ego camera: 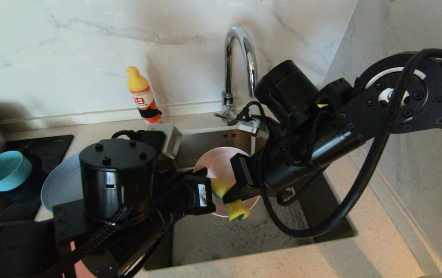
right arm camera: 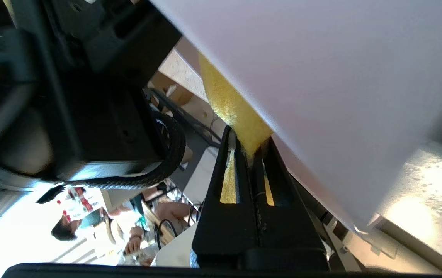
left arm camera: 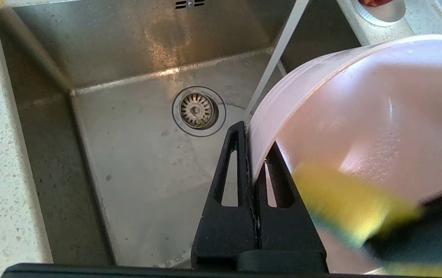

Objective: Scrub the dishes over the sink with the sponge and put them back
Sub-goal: Wipe the bowl

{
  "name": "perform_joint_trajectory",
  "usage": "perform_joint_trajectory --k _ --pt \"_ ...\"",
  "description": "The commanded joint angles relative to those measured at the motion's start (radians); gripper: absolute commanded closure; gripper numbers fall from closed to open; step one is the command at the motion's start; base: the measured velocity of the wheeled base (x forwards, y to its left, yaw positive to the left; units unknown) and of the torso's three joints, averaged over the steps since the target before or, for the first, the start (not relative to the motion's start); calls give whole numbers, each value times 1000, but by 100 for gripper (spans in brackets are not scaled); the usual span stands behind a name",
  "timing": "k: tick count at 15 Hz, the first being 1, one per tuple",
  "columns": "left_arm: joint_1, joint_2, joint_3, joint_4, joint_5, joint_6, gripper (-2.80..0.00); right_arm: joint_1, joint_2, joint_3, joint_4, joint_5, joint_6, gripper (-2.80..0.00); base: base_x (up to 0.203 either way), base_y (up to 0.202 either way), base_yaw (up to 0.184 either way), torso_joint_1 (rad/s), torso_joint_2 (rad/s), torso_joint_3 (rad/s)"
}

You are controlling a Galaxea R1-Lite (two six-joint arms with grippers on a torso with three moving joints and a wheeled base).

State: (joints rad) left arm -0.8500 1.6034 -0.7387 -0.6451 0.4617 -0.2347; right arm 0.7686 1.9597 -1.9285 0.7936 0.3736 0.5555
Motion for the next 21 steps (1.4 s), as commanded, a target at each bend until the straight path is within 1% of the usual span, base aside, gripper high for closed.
perform_joint_trajectory --k 1,3,7,9,13,16,21 --pt "0 0 1 -4 3 -2 0 -36 -35 0 3 2 2 0 0 0 0 0 0 0" --pt "0 -2 1 -4 5 -2 0 -61 -60 -1 0 2 2 0 0 0 0 0 0 0" --pt "0 0 15 -5 4 -1 0 -78 -89 -1 -27 2 3 0 0 0 0 0 0 0" --pt "0 4 16 -4 5 -3 0 -84 -102 0 -25 2 3 0 0 0 0 0 0 0" --pt "2 1 15 -5 5 -3 0 -121 -143 9 -4 2 3 0 0 0 0 0 0 0" --pt "12 0 8 -5 5 -5 0 -136 -173 39 32 2 2 0 0 0 0 0 0 0" --pt "30 -2 -8 -4 3 -3 0 -166 -226 107 32 3 -3 0 0 0 0 0 0 0"
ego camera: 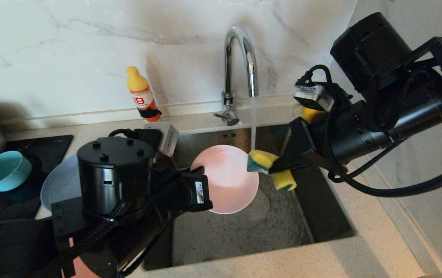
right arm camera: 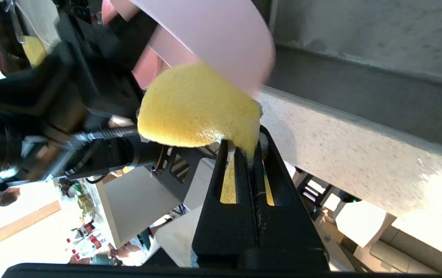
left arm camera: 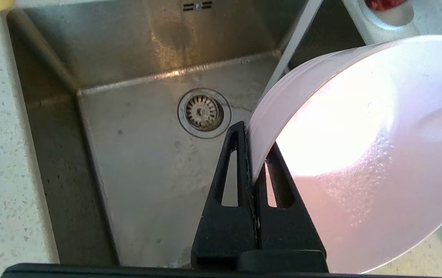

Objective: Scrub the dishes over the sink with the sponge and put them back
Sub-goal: Wipe the bowl, then rinse the bowl

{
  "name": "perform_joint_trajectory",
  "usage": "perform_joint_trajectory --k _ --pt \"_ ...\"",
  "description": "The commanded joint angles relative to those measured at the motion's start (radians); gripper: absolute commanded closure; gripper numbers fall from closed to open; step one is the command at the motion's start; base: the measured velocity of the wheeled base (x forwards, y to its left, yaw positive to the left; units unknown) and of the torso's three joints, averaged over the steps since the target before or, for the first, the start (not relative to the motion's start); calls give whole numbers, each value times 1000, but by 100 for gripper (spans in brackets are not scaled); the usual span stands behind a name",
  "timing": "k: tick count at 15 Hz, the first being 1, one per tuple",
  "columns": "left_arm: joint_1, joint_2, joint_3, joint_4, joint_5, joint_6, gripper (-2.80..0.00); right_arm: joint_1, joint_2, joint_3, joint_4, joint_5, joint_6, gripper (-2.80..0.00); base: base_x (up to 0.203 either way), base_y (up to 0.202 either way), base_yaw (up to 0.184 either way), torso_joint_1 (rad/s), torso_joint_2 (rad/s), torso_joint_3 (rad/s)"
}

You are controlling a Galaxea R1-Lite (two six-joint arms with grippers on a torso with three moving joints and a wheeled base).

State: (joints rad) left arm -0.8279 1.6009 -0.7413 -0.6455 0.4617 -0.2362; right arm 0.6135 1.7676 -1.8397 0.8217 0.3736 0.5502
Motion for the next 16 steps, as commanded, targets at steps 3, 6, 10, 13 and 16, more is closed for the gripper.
perform_joint_trajectory --k 3,6,10,13,16 --pt "47 34 -31 4 1 -2 0 -32 -104 21 5 7 -1 0 0 0 0 0 0 0" --pt "115 115 -77 25 -1 -11 0 -43 -168 50 4 8 -1 0 0 0 0 0 0 0" --pt "141 189 -238 255 -4 -78 0 -48 -229 139 -6 10 3 0 0 0 0 0 0 0" --pt "142 251 -435 504 -44 -210 0 -58 -259 180 -9 18 2 0 0 0 0 0 0 0" --pt "142 343 -580 666 -108 -317 0 -58 -276 202 -9 17 0 0 0 0 0 0 0 0"
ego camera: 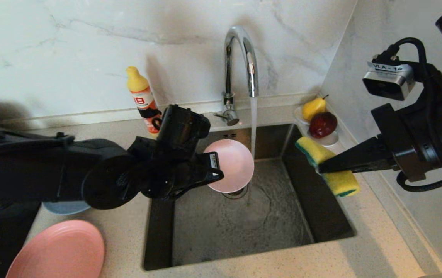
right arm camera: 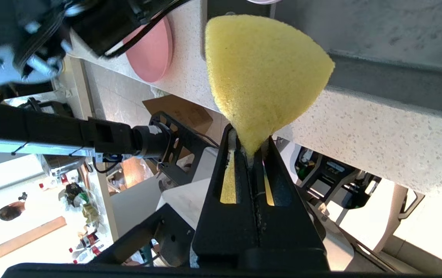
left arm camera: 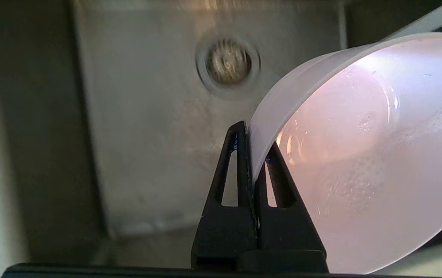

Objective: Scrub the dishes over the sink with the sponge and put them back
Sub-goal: Rinse the bowl

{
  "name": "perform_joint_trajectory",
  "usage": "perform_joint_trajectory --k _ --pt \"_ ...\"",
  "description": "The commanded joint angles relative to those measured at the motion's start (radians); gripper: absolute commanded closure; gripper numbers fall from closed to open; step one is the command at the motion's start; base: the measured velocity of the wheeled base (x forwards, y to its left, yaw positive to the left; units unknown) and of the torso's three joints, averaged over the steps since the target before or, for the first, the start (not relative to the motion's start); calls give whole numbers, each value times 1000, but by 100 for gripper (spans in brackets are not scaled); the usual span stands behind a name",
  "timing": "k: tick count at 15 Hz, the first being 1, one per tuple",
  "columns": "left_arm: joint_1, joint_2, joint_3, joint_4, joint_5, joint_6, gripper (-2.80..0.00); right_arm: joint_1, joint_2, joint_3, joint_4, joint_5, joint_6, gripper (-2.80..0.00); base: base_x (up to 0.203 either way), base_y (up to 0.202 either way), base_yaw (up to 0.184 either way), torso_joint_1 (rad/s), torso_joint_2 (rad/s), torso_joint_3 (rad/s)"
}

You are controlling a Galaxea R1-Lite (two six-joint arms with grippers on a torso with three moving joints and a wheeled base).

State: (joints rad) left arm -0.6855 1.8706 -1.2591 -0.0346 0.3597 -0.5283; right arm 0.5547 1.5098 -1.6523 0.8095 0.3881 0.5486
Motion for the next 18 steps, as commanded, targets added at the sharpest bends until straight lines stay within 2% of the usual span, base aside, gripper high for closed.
perform_joint_trajectory --k 1,5,11,15,18 --pt "-1 105 -94 80 -11 -41 0 -1 -17 20 2 2 1 0 0 0 0 0 0 0" --pt "0 219 -220 113 -14 -86 0 -2 -20 37 2 0 1 0 0 0 0 0 0 0" --pt "0 305 -354 143 -20 -93 0 -18 -24 72 2 2 -1 0 0 0 0 0 0 0" --pt "15 349 -447 193 -19 -111 0 -24 -40 146 -112 2 4 0 0 0 0 0 0 0" --pt "31 351 -460 196 -19 -114 0 -24 -40 141 -116 0 2 0 0 0 0 0 0 0"
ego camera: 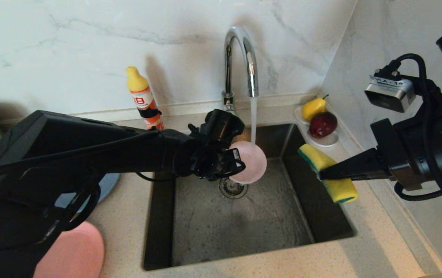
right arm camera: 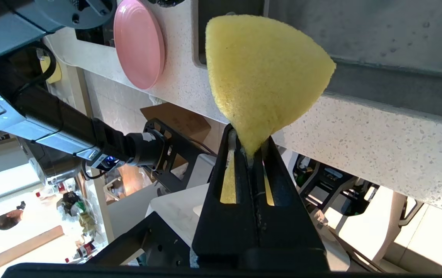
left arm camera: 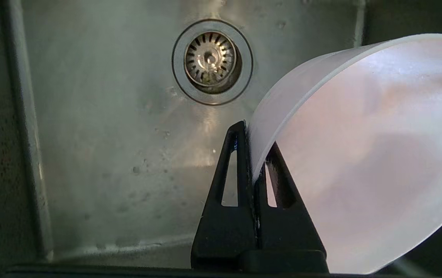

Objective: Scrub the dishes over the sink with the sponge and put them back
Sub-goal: Rinse the bowl

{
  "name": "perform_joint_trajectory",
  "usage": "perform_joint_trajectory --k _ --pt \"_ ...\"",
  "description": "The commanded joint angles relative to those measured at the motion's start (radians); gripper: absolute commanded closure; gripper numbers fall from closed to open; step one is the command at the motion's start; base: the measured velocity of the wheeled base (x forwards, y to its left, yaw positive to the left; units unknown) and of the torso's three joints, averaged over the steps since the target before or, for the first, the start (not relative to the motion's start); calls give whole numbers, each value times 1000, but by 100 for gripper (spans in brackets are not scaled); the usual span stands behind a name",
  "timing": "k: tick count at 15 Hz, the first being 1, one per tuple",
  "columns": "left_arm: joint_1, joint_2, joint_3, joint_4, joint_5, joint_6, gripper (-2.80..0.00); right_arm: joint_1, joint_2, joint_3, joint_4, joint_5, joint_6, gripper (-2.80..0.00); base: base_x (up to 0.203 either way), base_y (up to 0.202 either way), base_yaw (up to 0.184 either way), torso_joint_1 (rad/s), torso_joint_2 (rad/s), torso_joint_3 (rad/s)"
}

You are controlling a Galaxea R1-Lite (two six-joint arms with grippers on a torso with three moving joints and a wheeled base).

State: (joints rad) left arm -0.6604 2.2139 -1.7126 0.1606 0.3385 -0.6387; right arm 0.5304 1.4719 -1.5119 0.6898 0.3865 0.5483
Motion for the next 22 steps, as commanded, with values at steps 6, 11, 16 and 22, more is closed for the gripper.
perform_joint_trajectory --k 6,11,16,22 --pt "4 -17 7 62 -44 -48 0 0 -2 -1 4 2 2 0 0 0 0 0 0 0" --pt "-2 -10 15 108 -79 -75 0 0 -15 3 5 2 1 0 0 0 0 0 0 0" --pt "-4 -8 9 104 -78 -82 0 -1 -19 6 7 2 1 0 0 0 0 0 0 0" --pt "-2 41 -82 108 -76 -87 0 -1 -11 21 -3 2 -1 0 0 0 0 0 0 0"
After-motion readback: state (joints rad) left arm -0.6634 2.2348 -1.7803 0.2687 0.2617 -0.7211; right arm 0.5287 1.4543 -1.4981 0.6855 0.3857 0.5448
